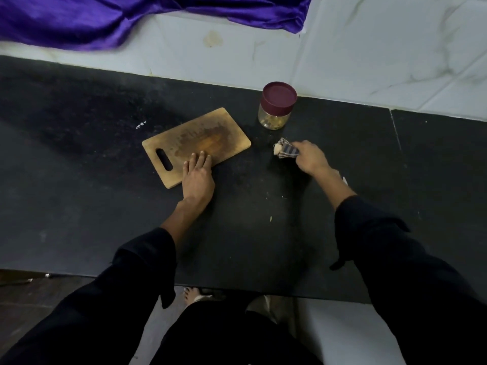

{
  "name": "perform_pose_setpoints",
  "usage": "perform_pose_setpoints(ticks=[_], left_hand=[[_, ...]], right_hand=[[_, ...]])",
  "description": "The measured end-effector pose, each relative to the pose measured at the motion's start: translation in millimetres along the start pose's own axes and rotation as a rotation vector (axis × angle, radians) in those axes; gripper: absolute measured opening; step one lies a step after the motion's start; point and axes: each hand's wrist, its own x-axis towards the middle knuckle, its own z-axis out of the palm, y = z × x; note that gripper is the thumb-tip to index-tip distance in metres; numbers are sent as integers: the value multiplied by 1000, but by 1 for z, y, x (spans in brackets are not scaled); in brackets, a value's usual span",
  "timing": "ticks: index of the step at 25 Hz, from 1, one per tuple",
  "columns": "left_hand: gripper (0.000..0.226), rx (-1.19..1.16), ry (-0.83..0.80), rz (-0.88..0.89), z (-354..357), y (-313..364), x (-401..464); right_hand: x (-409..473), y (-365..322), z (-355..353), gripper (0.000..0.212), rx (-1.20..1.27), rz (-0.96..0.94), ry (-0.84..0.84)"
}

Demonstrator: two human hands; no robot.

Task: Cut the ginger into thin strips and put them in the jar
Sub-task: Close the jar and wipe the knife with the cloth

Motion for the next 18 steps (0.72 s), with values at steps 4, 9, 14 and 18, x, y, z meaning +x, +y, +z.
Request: perform_pose_setpoints(ticks=[4,9,14,18], left_hand=[[53,-18,-53,131,11,15,-30],[61,-13,-101,121,13,19,-30],[66,-26,-129,97,10,22,-30],[66,-29,-123,80,10,24,-29]], right_hand=[[-57,-24,44,43,-7,-105,-14],[-64,-22,25,31,134,-148,-19],[27,-1,-18,45,60,26,148],[42,-12,6,43,1,0,-2]])
